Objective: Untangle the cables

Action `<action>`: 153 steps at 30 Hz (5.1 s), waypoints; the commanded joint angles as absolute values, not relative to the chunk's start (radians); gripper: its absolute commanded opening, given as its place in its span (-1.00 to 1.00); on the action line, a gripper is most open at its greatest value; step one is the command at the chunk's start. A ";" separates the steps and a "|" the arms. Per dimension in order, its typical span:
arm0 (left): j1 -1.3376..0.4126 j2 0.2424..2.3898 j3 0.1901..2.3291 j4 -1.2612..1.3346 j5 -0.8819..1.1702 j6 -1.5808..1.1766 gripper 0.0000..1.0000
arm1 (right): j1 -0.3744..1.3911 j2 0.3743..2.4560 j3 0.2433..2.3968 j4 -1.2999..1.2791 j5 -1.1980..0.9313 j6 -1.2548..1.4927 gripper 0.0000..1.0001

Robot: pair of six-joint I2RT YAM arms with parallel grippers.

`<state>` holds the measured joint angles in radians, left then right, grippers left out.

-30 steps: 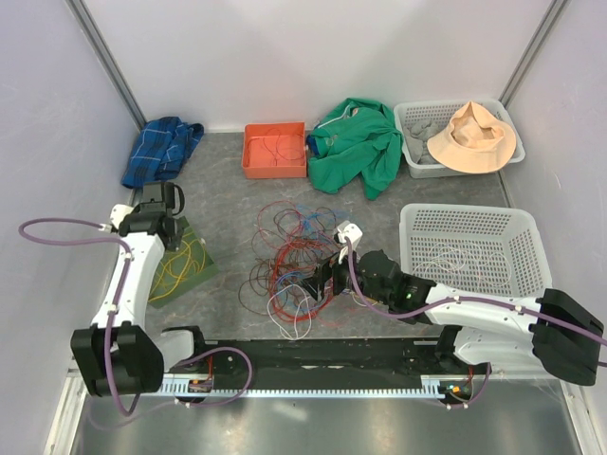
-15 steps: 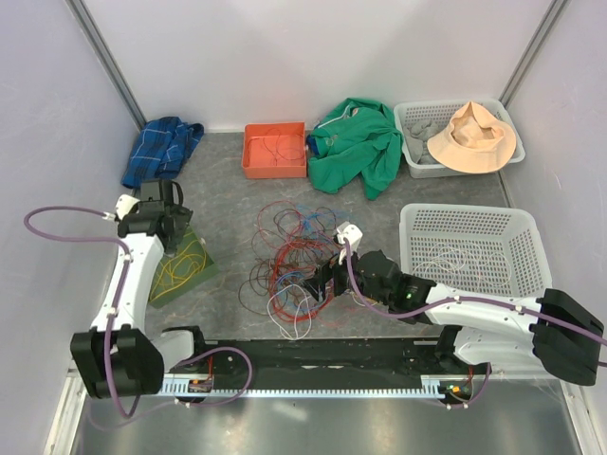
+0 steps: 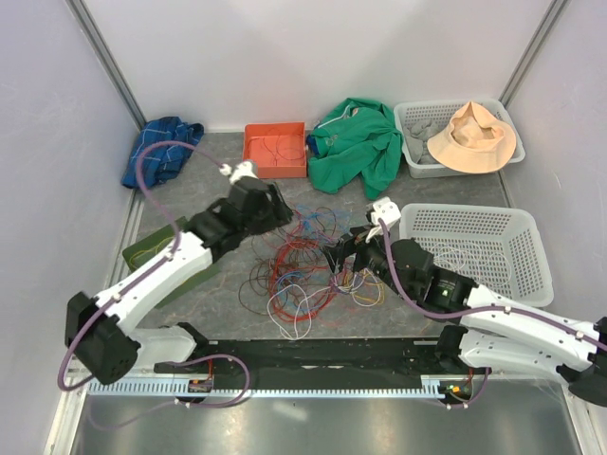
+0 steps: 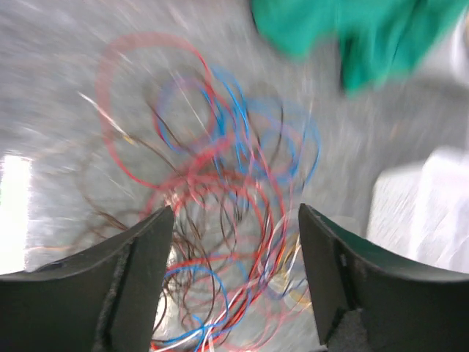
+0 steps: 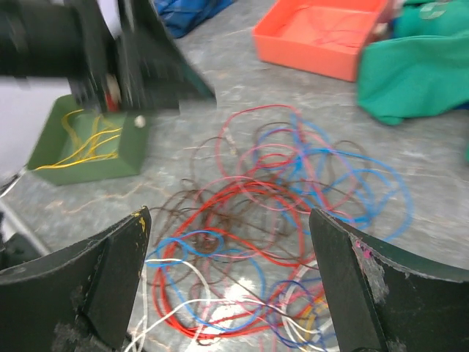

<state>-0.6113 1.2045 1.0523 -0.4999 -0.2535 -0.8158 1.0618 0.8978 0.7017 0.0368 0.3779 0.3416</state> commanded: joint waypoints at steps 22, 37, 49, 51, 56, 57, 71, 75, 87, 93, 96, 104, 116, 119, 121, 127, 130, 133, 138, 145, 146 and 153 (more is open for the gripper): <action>-0.655 1.669 1.052 -0.192 -0.221 -0.709 -0.56 | 1.058 0.739 0.644 -0.184 0.509 0.387 0.94; -0.655 1.193 1.354 -0.376 -0.187 -0.534 -0.96 | 1.058 0.718 0.647 -0.167 0.486 0.402 0.93; -0.660 1.241 1.736 -0.541 -0.072 -0.469 -0.96 | 1.058 0.750 0.761 -0.048 0.456 0.305 0.95; -0.660 1.262 1.772 -0.551 -0.058 -0.465 -0.97 | 1.058 0.813 0.782 -0.014 0.437 0.290 0.96; -0.661 1.328 1.936 -0.617 -0.018 -0.469 -0.97 | 1.058 0.960 0.801 0.204 0.445 0.210 0.96; -0.661 1.344 1.965 -0.621 -0.005 -0.472 -0.97 | 1.058 0.983 0.807 0.231 0.439 0.201 0.96; -0.664 1.342 1.983 -0.658 -0.015 -0.466 -0.97 | 0.948 1.310 0.911 0.442 0.349 0.233 0.72; -0.666 1.330 1.970 -0.663 -0.043 -0.457 -0.96 | 0.931 1.312 0.910 0.462 0.322 0.262 -0.76; -0.661 1.227 1.636 -0.585 -0.232 -0.479 -0.40 | 0.933 1.101 1.125 0.030 0.365 0.278 -1.00; -0.657 1.106 1.329 -0.491 -0.296 -0.560 0.99 | 0.933 1.117 1.395 -0.239 0.448 0.238 -1.00; -0.657 1.059 1.238 -0.491 -0.359 -0.569 0.99 | 0.931 1.140 1.487 -0.308 0.508 0.221 -1.00; -0.657 0.858 1.059 -0.442 -0.531 -0.592 0.99 | 0.933 1.233 1.715 -0.488 0.523 0.229 -1.00; -0.658 0.709 0.707 0.318 0.034 -0.371 0.99 | 0.933 1.267 1.801 -0.589 0.457 0.278 -1.00; -0.661 0.744 0.649 0.489 0.124 -0.348 0.99 | 0.933 1.276 1.821 -0.610 0.422 0.302 -1.00; -0.669 0.776 0.612 0.607 0.168 -0.322 0.99 | 0.933 1.287 1.835 -0.621 0.404 0.319 -1.00; -0.686 0.866 0.542 0.905 0.238 -0.264 0.99 | 0.933 1.331 1.901 -0.676 0.339 0.339 -1.00; -0.687 0.906 0.555 0.959 0.274 -0.244 0.99 | 0.933 1.350 1.922 -0.698 0.325 0.339 -1.00; -0.692 0.966 0.578 0.997 0.310 -0.229 0.99 | 0.933 1.356 1.925 -0.701 0.302 0.341 -1.00; -0.699 1.078 0.621 1.029 0.331 -0.212 0.99 | 0.933 1.361 1.930 -0.709 0.272 0.345 -1.00; -0.701 1.192 0.653 1.037 0.269 -0.176 0.99 | 0.933 1.353 1.919 -0.715 0.256 0.341 -1.00; -0.701 1.198 0.658 1.029 0.265 -0.170 0.99 | 0.931 1.350 1.919 -0.713 0.258 0.341 -1.00; -0.701 1.244 0.672 1.005 0.248 -0.127 0.53 | 0.933 1.339 1.917 -0.715 0.258 0.334 -1.00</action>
<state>-0.6971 1.2228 0.6258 0.9730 0.2695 -0.2031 0.9318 1.3624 1.8858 -0.7208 0.2680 0.3367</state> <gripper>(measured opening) 0.835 0.010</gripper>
